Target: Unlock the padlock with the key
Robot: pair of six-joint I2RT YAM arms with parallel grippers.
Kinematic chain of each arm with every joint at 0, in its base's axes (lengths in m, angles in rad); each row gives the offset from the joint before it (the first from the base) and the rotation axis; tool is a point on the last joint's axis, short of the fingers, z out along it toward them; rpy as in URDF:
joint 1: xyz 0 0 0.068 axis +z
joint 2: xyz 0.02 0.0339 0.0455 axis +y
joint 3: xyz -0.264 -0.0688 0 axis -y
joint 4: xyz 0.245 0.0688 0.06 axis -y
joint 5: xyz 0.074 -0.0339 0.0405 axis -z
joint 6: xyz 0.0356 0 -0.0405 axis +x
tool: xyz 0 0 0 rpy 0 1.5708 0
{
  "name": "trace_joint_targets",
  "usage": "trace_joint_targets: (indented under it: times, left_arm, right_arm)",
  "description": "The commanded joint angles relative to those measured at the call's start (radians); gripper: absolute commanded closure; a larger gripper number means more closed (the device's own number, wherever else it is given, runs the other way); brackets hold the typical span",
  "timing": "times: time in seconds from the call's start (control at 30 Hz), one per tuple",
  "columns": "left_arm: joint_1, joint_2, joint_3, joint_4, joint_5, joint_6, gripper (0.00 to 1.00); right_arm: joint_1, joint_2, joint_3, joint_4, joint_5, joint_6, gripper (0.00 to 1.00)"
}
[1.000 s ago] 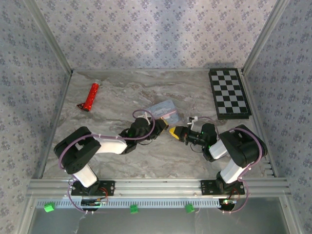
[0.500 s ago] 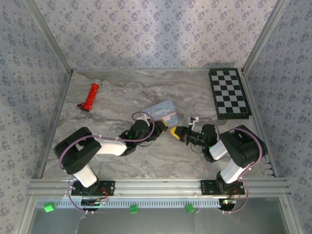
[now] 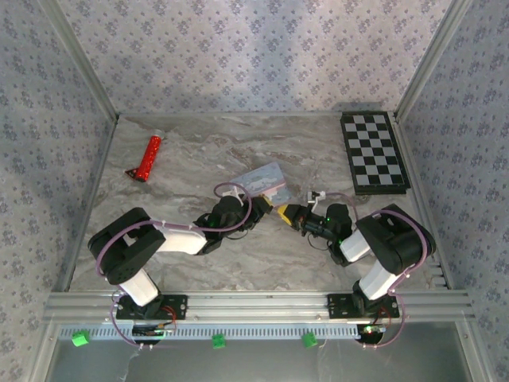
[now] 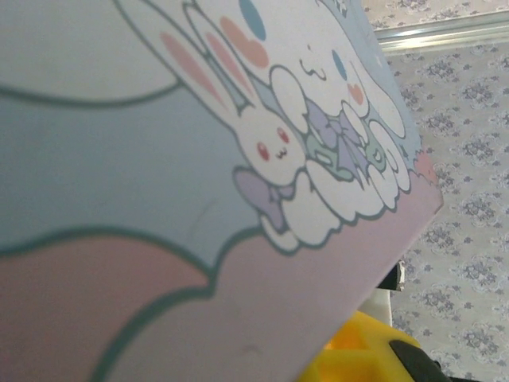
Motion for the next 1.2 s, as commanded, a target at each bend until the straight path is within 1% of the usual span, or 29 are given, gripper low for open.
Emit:
trace_joint_targets:
  times: [0.0, 0.1, 0.2, 0.37, 0.73, 0.93, 1.17]
  left_arm:
    - [-0.074, -0.025, 0.015, 0.131, 0.109, -0.027, 1.00]
    - [-0.077, -0.017, 0.042, 0.126, 0.106, -0.033, 1.00]
    - [-0.081, -0.003, 0.048, 0.158, 0.087, -0.058, 1.00]
    - [-0.085, 0.027, 0.055, 0.230, 0.077, -0.109, 1.00]
    - [-0.115, 0.050, 0.086, 0.263, 0.103, -0.137, 1.00]
    - [-0.123, 0.068, 0.113, 0.279, 0.111, -0.145, 1.00]
    - [-0.130, 0.078, 0.124, 0.262, 0.118, -0.141, 1.00]
  right_arm:
    - [0.057, -0.015, 0.009, 0.007, 0.130, 0.031, 1.00]
    - [0.113, -0.015, 0.009, 0.008, 0.196, 0.047, 1.00]
    - [0.160, -0.019, 0.009, 0.006, 0.259, 0.059, 1.00]
    - [0.180, -0.038, -0.001, 0.006, 0.313, 0.060, 1.00]
    - [0.100, -0.003, 0.052, 0.006, 0.218, 0.070, 1.00]
    - [0.105, 0.031, 0.088, 0.007, 0.185, 0.101, 1.00]
    - [0.113, 0.004, 0.102, 0.007, 0.189, 0.099, 1.00]
